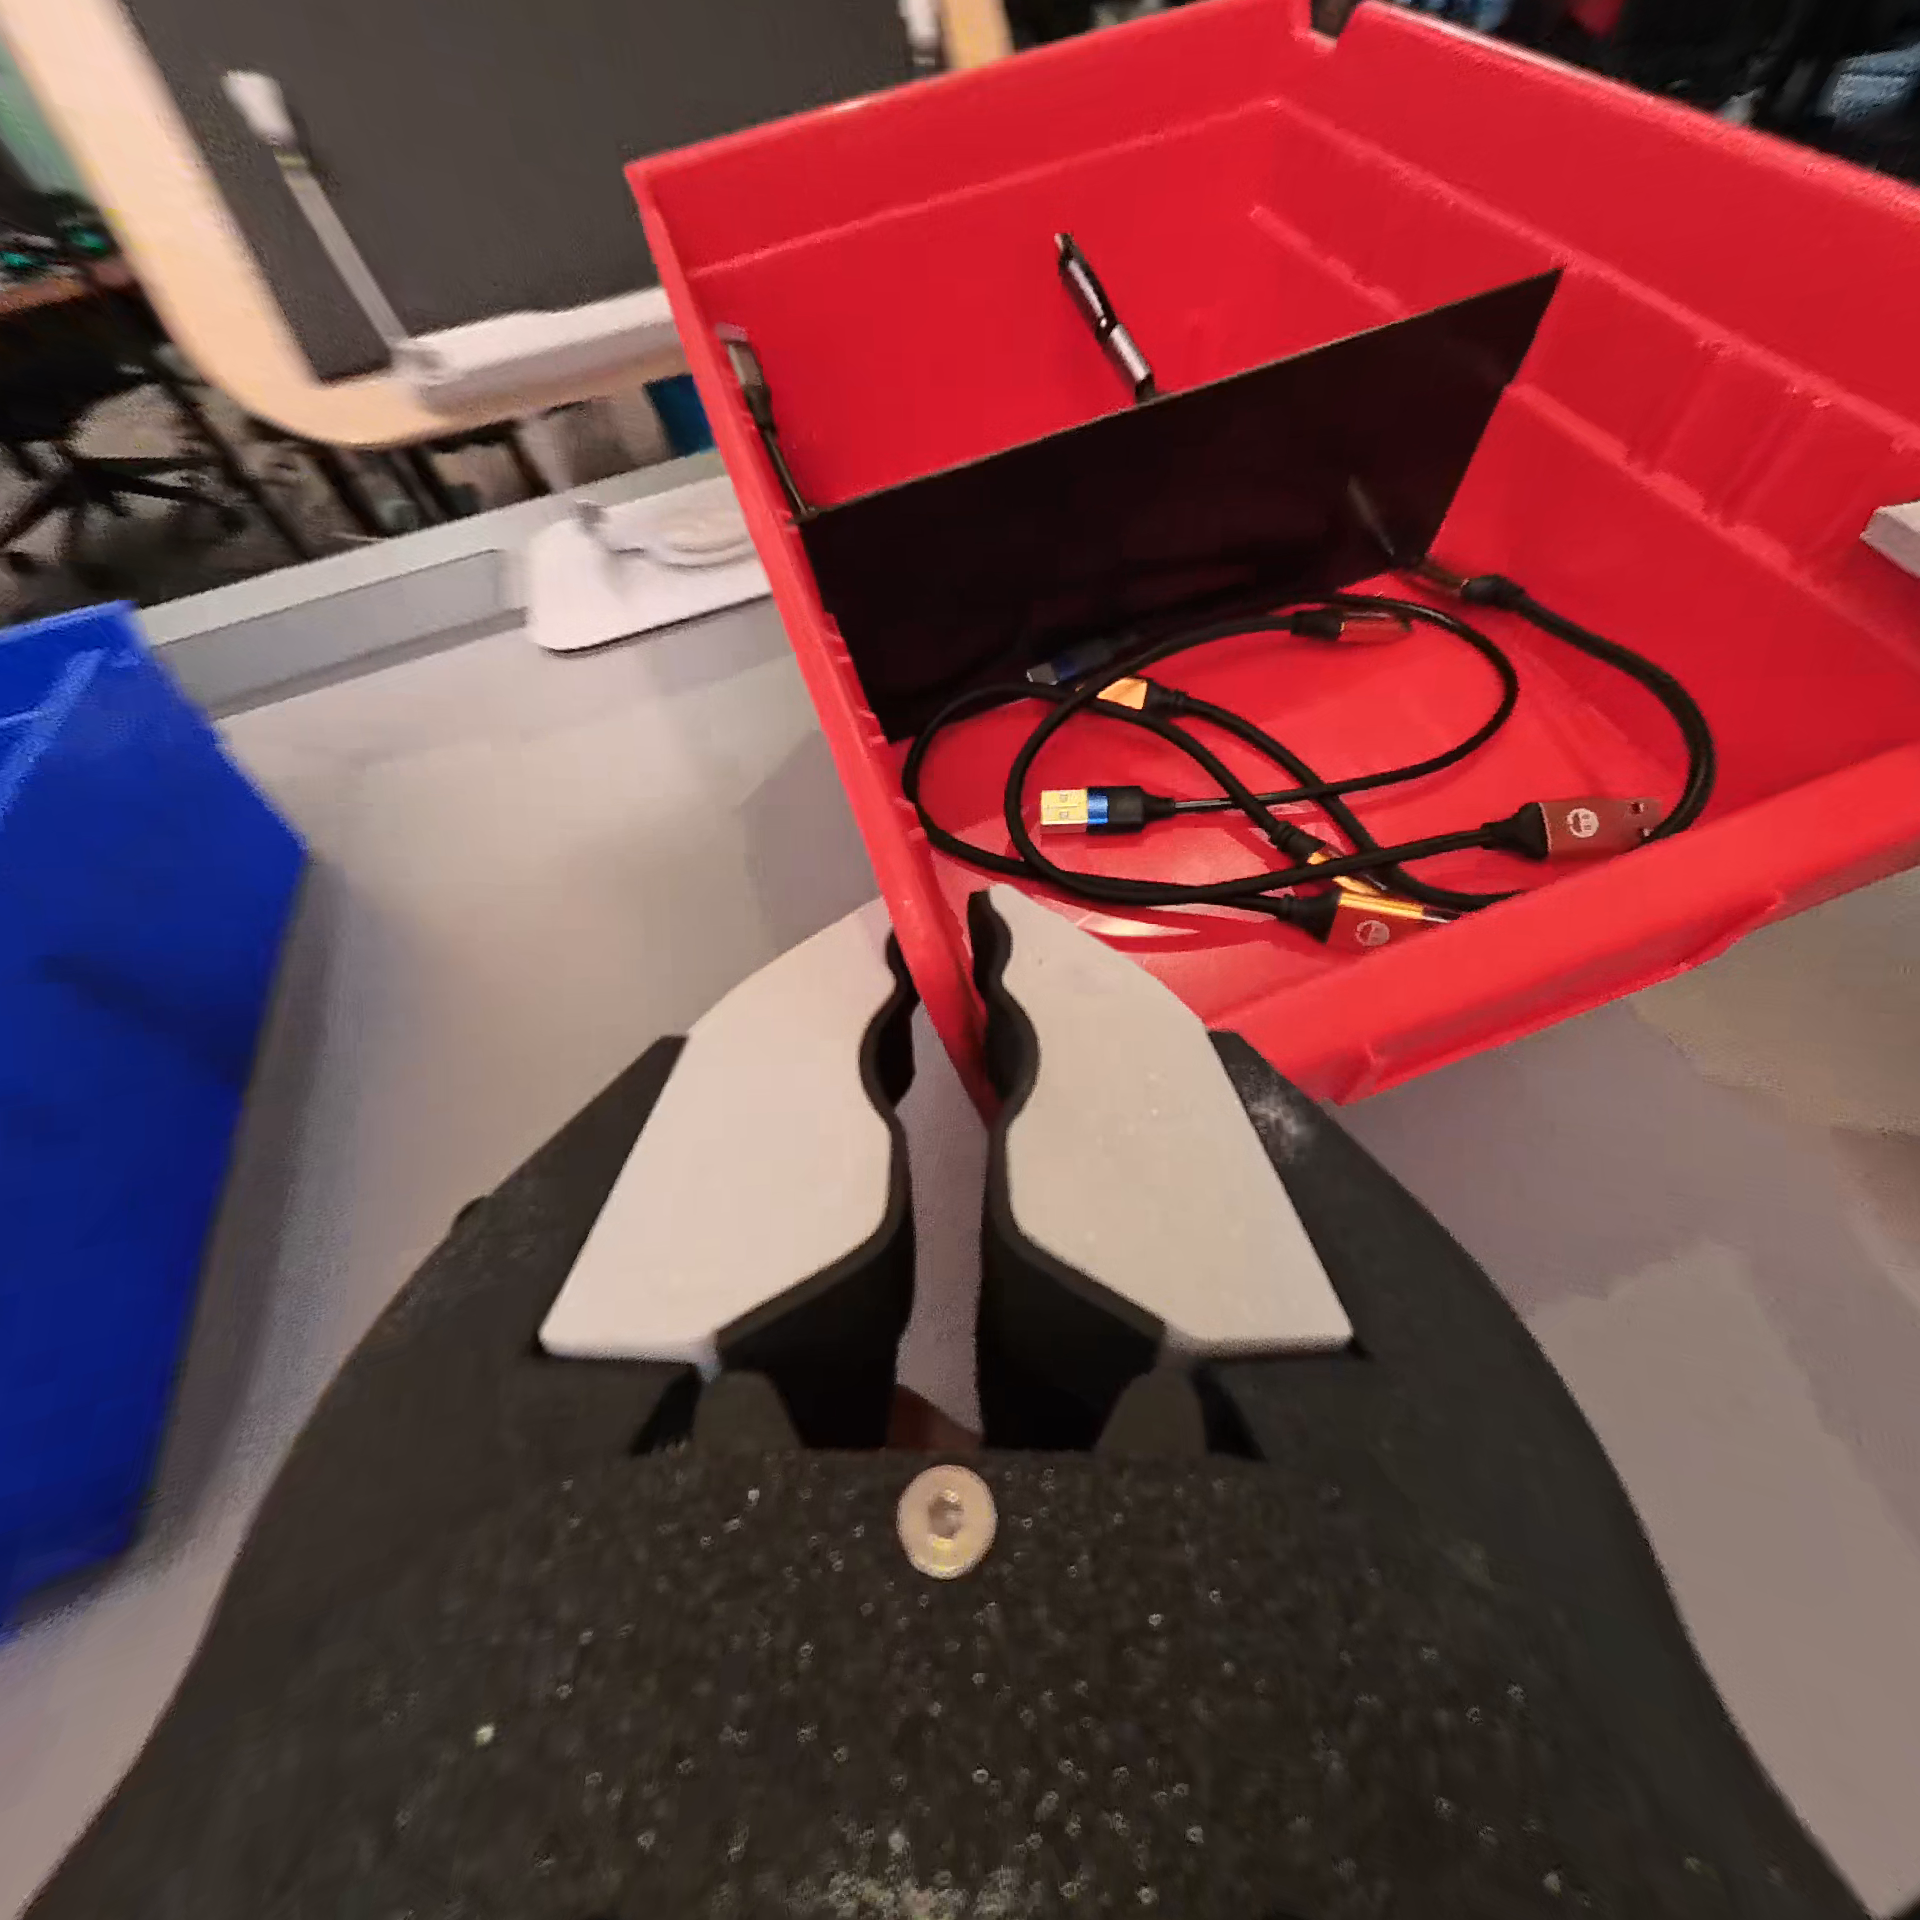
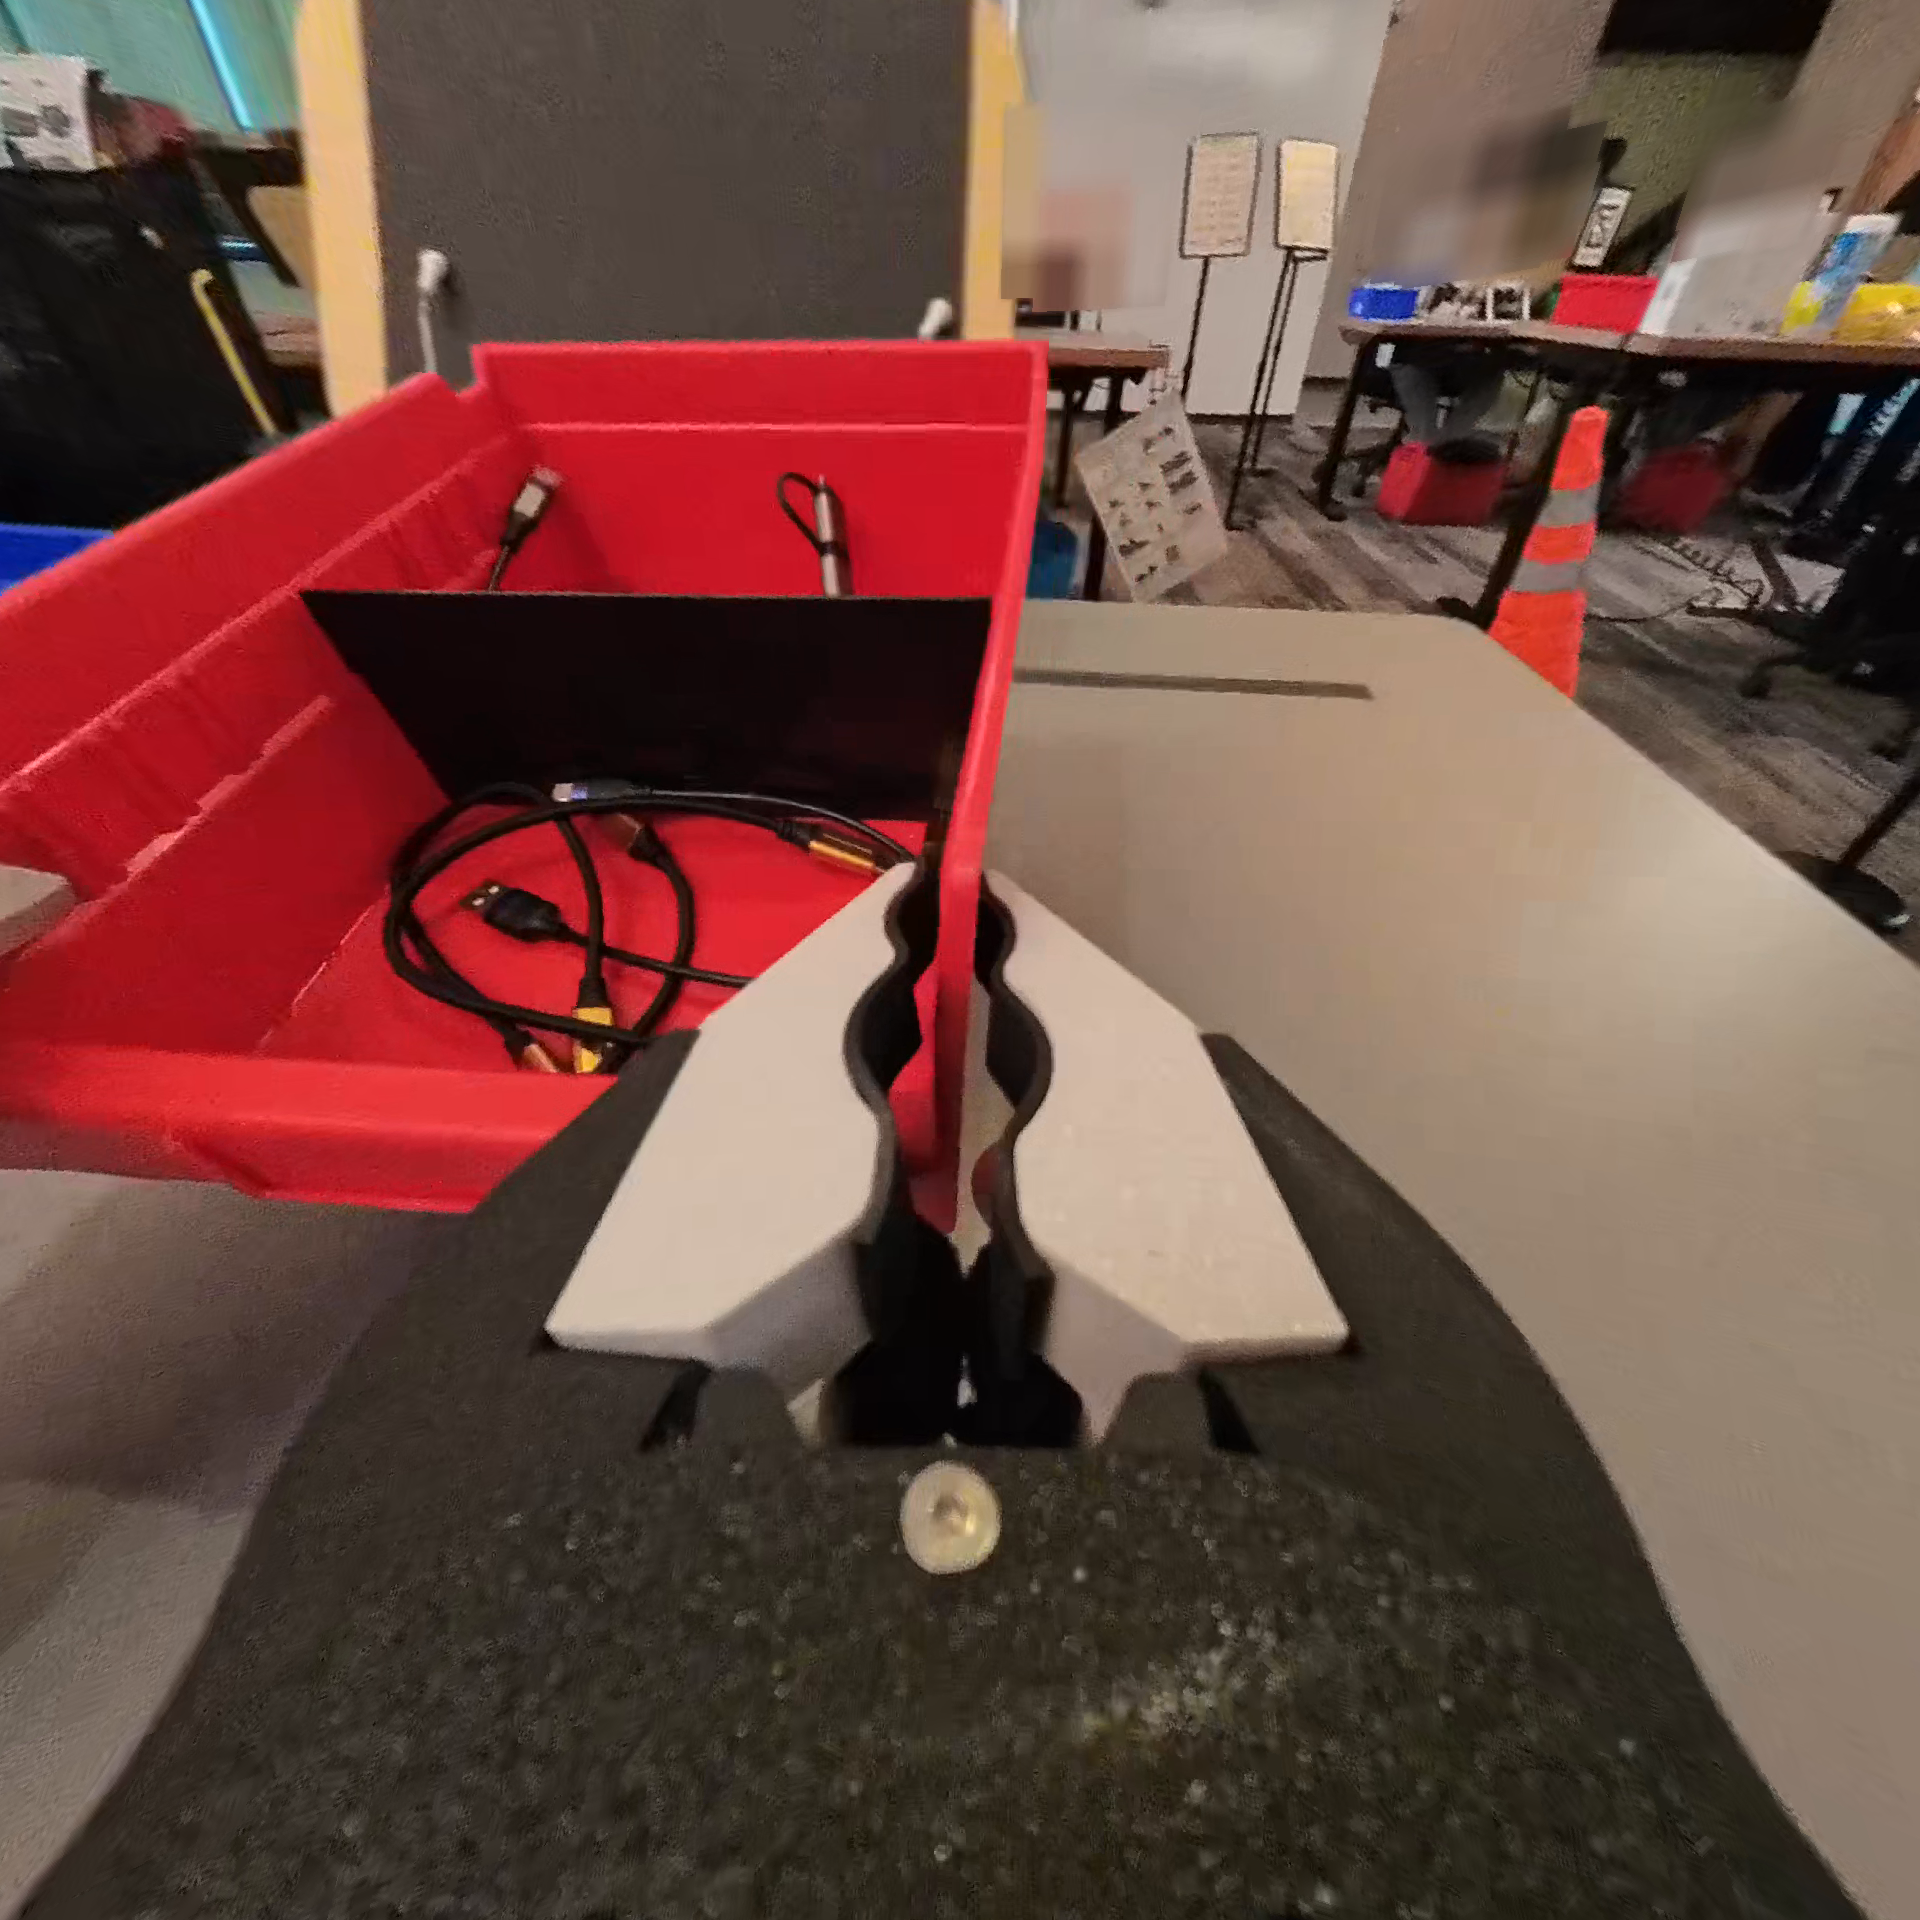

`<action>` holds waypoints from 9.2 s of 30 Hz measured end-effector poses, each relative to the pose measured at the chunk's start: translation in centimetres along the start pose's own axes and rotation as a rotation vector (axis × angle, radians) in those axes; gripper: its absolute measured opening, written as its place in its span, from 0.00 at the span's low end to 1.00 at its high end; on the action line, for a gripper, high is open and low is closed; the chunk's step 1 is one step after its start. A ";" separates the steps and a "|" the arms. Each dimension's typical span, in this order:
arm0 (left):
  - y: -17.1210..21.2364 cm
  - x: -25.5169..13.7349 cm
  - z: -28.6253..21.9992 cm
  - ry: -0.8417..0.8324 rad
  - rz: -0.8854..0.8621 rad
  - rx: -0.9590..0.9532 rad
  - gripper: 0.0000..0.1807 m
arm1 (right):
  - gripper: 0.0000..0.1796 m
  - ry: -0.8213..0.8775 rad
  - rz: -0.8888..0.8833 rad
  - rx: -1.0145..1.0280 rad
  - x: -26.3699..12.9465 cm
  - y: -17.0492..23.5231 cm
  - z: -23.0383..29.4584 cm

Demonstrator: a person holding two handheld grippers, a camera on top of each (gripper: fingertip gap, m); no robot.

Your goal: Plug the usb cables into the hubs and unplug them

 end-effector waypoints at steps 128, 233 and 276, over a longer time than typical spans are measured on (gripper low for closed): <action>-7.0 -0.4 -12.3 0.422 -0.103 0.012 0.16 | 0.15 0.170 0.082 0.007 1.3 1.7 -23.7; 2.5 -7.9 19.9 0.155 0.123 -0.243 0.15 | 0.07 -0.268 0.074 -0.035 0.2 3.8 -8.6; 1.5 9.2 35.7 0.510 1.045 1.316 0.05 | 0.07 -0.362 0.154 0.044 0.6 5.0 -7.7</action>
Point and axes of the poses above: each gripper's, where its closed fingertips meet, x out along the fingers, y out of its underside, z = x × y across the jaws, the point moved 7 cm from there along -x, back along the fingers, and after that the axes turned 5 degrees about -x, right-handed, at the moved point
